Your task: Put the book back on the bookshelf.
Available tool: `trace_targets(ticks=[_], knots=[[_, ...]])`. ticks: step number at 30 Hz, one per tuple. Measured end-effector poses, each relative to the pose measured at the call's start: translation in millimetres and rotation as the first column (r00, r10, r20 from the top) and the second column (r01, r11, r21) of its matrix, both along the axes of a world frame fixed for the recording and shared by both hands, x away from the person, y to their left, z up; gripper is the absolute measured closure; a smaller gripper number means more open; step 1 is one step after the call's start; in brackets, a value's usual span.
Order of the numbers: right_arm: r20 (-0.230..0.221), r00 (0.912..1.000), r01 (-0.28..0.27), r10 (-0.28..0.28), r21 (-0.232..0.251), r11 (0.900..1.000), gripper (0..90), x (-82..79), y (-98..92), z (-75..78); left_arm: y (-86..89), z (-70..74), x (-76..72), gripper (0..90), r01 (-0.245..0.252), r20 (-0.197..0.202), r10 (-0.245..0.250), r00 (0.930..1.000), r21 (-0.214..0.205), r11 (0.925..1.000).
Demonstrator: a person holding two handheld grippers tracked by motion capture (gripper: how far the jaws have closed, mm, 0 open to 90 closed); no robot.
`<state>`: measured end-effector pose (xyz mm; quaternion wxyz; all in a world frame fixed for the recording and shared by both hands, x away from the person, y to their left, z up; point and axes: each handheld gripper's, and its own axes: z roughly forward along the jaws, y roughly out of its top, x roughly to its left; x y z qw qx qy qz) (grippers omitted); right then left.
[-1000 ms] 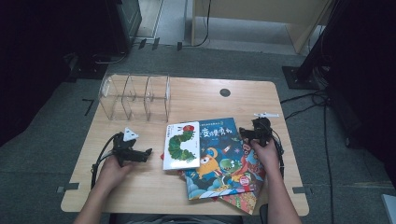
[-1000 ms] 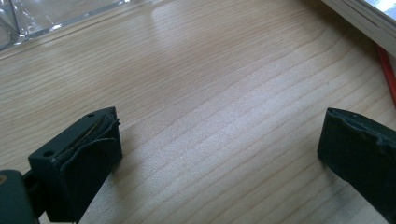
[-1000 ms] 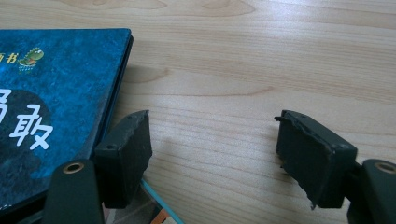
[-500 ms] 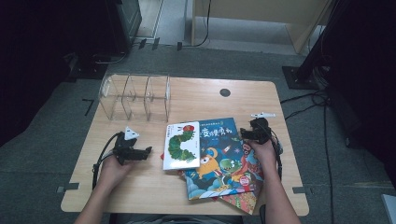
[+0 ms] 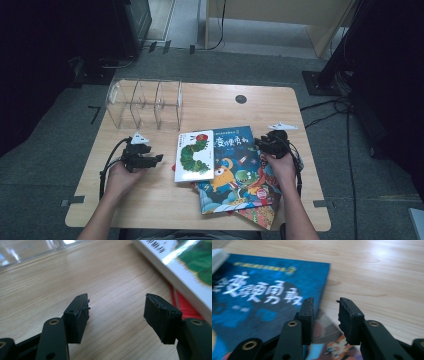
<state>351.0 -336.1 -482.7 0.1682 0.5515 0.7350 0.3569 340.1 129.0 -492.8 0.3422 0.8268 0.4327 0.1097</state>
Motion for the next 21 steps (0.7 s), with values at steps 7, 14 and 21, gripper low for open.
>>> trace_targets(ticks=[7, 14, 21], knots=[[0.013, 0.9983, -0.058, 0.057, 0.018, 0.9982, 74.0, -15.5, 13.9, 5.8, -8.0, 5.4, 2.7, 44.5, 0.057, -0.016, -0.058, 0.9982, -0.011, 0.9983], [0.028, 0.9922, -0.122, 0.122, 0.008, 0.9925, 76.4, -28.0, 34.5, 9.9, -19.0, 10.4, 3.9, 47.6, 0.096, -0.042, -0.097, 0.9944, -0.029, 0.995], [0.047, 0.9823, -0.183, 0.181, 0.04, 0.9823, 83.6, -35.0, 53.5, 16.9, -24.2, 11.8, 1.5, 49.3, 0.112, -0.078, -0.115, 0.9902, -0.044, 0.9927]])
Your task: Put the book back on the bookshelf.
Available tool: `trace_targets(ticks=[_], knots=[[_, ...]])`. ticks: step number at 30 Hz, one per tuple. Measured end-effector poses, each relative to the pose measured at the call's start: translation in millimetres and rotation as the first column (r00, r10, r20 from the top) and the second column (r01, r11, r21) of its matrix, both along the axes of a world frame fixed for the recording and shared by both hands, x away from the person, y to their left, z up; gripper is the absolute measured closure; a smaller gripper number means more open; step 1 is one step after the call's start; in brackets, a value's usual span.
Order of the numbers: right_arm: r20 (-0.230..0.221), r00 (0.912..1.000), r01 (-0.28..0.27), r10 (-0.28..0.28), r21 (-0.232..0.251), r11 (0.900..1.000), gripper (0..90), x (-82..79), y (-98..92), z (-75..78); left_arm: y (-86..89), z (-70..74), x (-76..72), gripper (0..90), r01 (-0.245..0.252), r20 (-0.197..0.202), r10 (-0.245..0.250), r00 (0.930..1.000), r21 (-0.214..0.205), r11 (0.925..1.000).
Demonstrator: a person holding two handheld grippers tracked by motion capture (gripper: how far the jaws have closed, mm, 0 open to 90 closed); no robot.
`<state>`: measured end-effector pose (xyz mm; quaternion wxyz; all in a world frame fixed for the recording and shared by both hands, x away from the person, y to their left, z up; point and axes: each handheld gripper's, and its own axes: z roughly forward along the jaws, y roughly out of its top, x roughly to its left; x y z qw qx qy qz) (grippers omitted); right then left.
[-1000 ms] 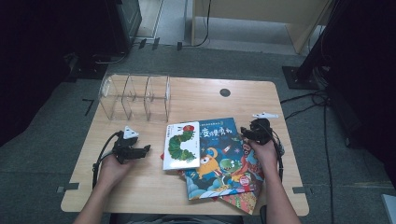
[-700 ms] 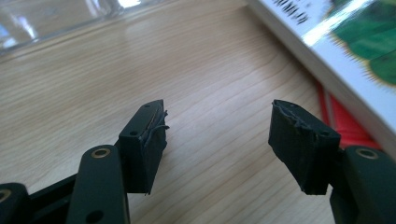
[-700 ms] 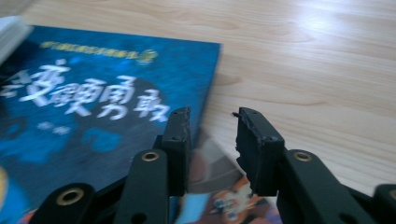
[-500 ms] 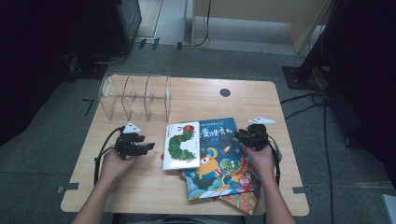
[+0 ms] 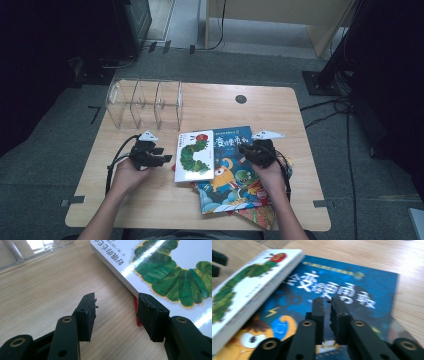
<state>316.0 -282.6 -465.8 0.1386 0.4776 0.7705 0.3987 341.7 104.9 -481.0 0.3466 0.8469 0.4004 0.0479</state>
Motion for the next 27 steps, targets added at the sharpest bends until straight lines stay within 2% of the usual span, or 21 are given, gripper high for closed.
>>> trace_targets(ticks=[4, 5, 10, 16, 23, 27], knots=[[0.007, 0.9991, -0.041, 0.041, -0.004, 0.9992, 87.7, -1.3, 11.4, 0.7, -1.2, 0.3, -1.7, 48.9, -0.007, -0.009, 0.007, 0.9999, -0.008, 0.9999], [0.01, 0.9978, -0.066, 0.066, -0.007, 0.9978, 90.0, -1.0, 18.5, 0.6, -2.1, 0.5, -3.1, 47.0, -0.009, -0.013, 0.009, 0.9999, -0.014, 0.9999], [-0.001, 0.9937, -0.112, 0.112, 0.014, 0.9936, 90.0, 1.9, 34.1, 0.9, -3.8, 2.4, -6.6, 41.1, -0.013, 0.009, 0.013, 0.9999, -0.021, 0.9997], [0.018, 0.9889, -0.148, 0.148, 0.017, 0.9888, 90.0, 4.0, 47.3, 3.1, -6.1, 2.0, -9.6, 37.3, -0.01, 0.004, 0.01, 0.9999, -0.029, 0.9995], [0.046, 0.9824, -0.183, 0.181, 0.03, 0.9827, 90.0, 6.5, 58.5, 7.9, -7.6, 0.5, -11.1, 34.5, -0.021, -0.027, 0.019, 0.9994, -0.073, 0.9971], [0.044, 0.9778, -0.206, 0.205, 0.033, 0.978, 90.0, 6.9, 67.1, 8.6, -9.6, 0.9, -11.5, 34.2, -0.016, -0.023, 0.014, 0.9996, -0.065, 0.9978]])
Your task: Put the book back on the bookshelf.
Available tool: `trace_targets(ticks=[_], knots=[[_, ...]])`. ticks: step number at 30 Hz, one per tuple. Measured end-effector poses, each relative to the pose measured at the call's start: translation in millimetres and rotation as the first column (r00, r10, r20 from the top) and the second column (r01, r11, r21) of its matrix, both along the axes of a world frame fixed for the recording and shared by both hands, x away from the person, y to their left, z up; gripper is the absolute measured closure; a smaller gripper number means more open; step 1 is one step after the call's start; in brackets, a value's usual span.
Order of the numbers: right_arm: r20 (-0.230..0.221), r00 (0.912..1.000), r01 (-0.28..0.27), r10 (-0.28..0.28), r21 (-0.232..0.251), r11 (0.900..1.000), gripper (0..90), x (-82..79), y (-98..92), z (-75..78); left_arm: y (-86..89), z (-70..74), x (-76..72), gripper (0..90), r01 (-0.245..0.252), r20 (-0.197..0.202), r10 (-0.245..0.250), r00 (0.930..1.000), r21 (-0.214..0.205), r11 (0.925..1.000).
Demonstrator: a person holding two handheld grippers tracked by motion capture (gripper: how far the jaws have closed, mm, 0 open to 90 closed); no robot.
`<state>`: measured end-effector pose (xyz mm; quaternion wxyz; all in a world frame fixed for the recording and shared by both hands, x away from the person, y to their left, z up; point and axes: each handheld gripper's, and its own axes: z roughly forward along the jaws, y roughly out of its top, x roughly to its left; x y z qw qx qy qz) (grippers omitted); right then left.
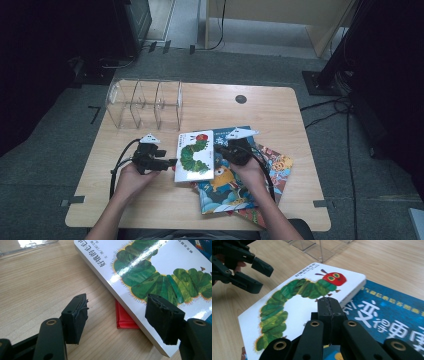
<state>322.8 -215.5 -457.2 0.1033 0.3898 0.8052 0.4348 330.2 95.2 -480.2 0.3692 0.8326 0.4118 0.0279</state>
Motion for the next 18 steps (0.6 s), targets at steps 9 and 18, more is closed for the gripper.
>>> trace_targets(ticks=[9, 18], knots=[[-0.029, 0.9987, -0.042, 0.042, -0.018, 0.9989, 90.0, -1.0, 14.7, -3.9, -3.7, 4.0, -1.2, 32.4, 0.001, 0.026, -0.002, 0.9996, 0.023, 0.9997], [-0.039, 0.9979, -0.056, 0.052, -0.101, 0.9933, 90.0, -0.6, 16.6, -17.0, -8.2, 3.8, 0.0, 29.6, 0.014, 0.006, -0.014, 0.9999, 0.012, 0.9998]])
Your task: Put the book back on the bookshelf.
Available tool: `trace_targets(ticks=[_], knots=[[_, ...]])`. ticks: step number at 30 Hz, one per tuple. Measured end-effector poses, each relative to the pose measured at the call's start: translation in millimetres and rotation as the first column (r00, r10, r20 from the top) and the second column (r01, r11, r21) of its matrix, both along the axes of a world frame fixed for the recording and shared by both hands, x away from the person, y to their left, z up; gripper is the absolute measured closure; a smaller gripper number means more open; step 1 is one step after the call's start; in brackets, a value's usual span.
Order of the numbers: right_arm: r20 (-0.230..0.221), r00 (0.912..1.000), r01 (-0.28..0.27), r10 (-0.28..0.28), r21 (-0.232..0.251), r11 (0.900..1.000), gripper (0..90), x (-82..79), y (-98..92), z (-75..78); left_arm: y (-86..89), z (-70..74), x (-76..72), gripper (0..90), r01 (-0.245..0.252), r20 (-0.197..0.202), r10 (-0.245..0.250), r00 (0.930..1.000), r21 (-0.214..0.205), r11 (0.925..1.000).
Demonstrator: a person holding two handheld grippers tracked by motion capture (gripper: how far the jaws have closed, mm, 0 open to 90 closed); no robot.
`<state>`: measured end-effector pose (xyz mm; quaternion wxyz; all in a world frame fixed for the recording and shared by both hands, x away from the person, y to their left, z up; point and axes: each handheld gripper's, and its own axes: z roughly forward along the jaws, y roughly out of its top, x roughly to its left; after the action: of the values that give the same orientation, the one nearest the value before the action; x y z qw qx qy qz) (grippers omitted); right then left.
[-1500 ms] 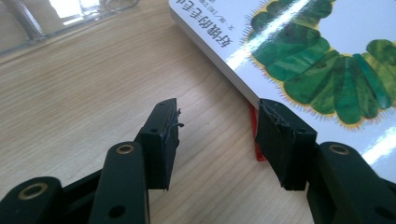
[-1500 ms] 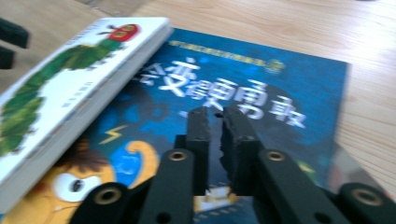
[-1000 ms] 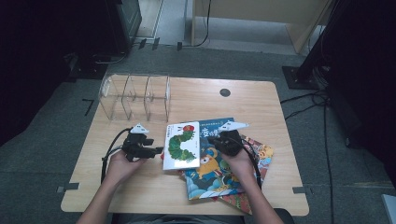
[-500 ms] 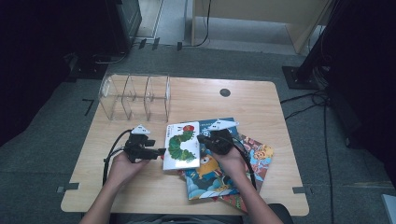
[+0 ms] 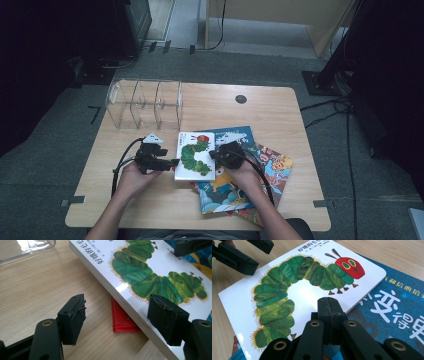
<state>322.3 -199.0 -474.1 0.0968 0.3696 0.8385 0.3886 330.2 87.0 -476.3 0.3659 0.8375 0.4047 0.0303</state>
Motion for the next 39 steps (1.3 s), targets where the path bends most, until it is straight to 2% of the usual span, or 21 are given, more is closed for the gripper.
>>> trace_targets(ticks=[7, 12, 16, 18, 21, 24, 25, 28, 29, 32, 33, 36, 37, 39], knots=[[0.041, 0.999, -0.02, 0.019, 0.015, 0.9997, 90.0, -2.5, -2.9, -4.2, -11.7, -1.4, 10.5, 27.8, 0.01, -0.081, -0.011, 0.9966, -0.01, 0.9999], [0.062, 0.9976, -0.032, 0.031, 0.01, 0.9994, 90.0, -3.9, -3.4, -5.4, -22.4, 0.4, 16.2, 25.6, 0.036, -0.1, -0.034, 0.9944, 0.019, 0.9992], [0.073, 0.9966, -0.04, 0.038, 0.018, 0.999, 90.0, -4.0, -4.7, -6.7, -24.8, -0.6, 19.9, 23.5, 0.041, -0.123, -0.039, 0.9917, 0.014, 0.9991], [0.072, 0.9967, -0.04, 0.038, 0.024, 0.9989, 90.0, -4.2, -5.4, -7.3, -27.0, -2.6, 23.2, 22.6, 0.045, -0.15, -0.044, 0.9878, -0.001, 0.999], [0.07, 0.9968, -0.042, 0.04, 0.035, 0.9985, 89.7, -4.0, -6.3, -8.0, -29.5, -3.8, 25.6, 20.6, 0.046, -0.168, -0.047, 0.9847, -0.01, 0.9989], [0.07, 0.9966, -0.046, 0.043, 0.041, 0.9981, 89.5, -3.9, -7.2, -8.6, -34.0, -4.1, 29.4, 17.5, 0.045, -0.171, -0.043, 0.9844, 0.01, 0.9989], [0.072, 0.9965, -0.047, 0.043, 0.042, 0.998, 89.5, -3.9, -7.2, -8.8, -34.6, -4.4, 30.8, 17.0, 0.043, -0.181, -0.041, 0.9827, 0.012, 0.999], [0.075, 0.9962, -0.049, 0.045, 0.044, 0.9979, 89.5, -4.0, -7.5, -9.1, -38.3, -7.6, 37.0, 16.1, 0.047, -0.25, -0.049, 0.967, -0.014, 0.9988], [0.074, 0.9963, -0.047, 0.043, 0.044, 0.9979, 89.5, -4.1, -7.6, -9.2, -40.0, -7.5, 38.3, 15.8, 0.041, -0.263, -0.043, 0.9638, -0.014, 0.9991], [0.073, 0.9965, -0.043, 0.04, 0.045, 0.998, 89.6, -4.7, -7.9, -9.2, -42.9, -3.5, 39.9, 15.9, 0.056, -0.264, -0.049, 0.9632, 0.018, 0.9983], [0.076, 0.9962, -0.047, 0.043, 0.046, 0.9978, 89.5, -4.7, -8.3, -9.3, -44.7, -1.2, 39.0, 15.9, 0.051, -0.256, -0.043, 0.9657, 0.024, 0.9984], [0.074, 0.9964, -0.045, 0.041, 0.051, 0.9977, 90.0, -4.8, -10.0, -8.7, -48.1, 12.0, 35.6, 17.5, 0.058, -0.196, -0.047, 0.9795, 0.052, 0.9969], [0.074, 0.9965, -0.044, 0.04, 0.053, 0.9976, 90.0, -4.9, -10.6, -8.6, -50.2, 19.1, 34.0, 19.1, 0.057, -0.164, -0.046, 0.9853, 0.061, 0.9965], [0.069, 0.9971, -0.038, 0.033, 0.06, 0.9975, 90.0, -5.1, -12.3, -7.9, -53.3, 28.8, 32.7, 22.3, 0.069, -0.13, -0.057, 0.9899, 0.085, 0.994]])
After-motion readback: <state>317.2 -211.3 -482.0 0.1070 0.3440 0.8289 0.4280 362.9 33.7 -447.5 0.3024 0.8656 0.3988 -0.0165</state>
